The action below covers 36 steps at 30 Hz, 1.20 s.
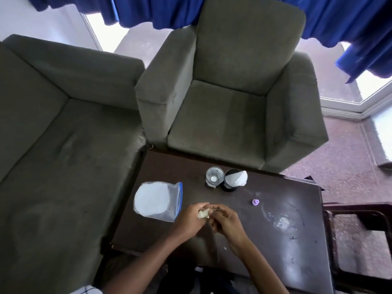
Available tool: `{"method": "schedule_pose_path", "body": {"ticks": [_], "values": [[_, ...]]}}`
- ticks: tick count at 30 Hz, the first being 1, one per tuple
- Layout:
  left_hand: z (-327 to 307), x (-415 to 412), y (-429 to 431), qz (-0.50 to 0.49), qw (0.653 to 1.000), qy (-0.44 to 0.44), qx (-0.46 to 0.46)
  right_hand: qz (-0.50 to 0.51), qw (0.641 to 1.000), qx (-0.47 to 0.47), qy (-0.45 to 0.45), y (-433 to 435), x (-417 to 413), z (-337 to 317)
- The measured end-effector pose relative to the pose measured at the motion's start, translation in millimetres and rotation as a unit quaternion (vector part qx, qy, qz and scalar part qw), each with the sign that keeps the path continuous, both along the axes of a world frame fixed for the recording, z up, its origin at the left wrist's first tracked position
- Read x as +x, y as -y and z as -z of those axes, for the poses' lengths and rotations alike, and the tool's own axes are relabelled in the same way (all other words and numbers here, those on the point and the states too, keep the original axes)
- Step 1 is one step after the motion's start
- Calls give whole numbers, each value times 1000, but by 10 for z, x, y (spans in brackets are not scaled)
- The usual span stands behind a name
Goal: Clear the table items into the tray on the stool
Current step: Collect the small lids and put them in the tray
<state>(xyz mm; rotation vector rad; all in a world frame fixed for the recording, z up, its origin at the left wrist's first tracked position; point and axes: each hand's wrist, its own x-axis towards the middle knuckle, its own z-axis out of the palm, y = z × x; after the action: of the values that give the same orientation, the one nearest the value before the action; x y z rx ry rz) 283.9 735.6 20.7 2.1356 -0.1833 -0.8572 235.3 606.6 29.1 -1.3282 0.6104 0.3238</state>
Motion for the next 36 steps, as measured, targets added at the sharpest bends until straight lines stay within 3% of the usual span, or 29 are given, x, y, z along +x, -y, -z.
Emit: {"method": "schedule_pose_path", "body": {"ticks": [5,8,11,15,19,24,27,31,36], "values": [[47,22,272,-137,988,-59,-42,45,995,-53,-75,506,-30,302],[19,54,438,-202,974,-76,-74,38,969,-180,-166,905,-104,681],[56,99,598,-243,960,-104,-91,-48,920,-318,-223,1328,-148,1095],[131,114,724,-265,948,-142,-108,-152,868,-422,-213,1685,3,1519],[253,62,773,-275,946,-149,-82,-197,847,-460,-182,1815,252,1830],[317,79,811,-280,947,-143,-67,-197,854,-440,-196,1859,319,2200],[308,93,855,-276,949,-140,-60,-85,890,-395,-211,1867,310,2213],[249,65,927,-271,951,-142,-52,161,937,-228,-212,1849,239,1846],[35,-14,1029,-267,951,-128,-86,222,967,-37,-119,1763,-64,1142]]}}
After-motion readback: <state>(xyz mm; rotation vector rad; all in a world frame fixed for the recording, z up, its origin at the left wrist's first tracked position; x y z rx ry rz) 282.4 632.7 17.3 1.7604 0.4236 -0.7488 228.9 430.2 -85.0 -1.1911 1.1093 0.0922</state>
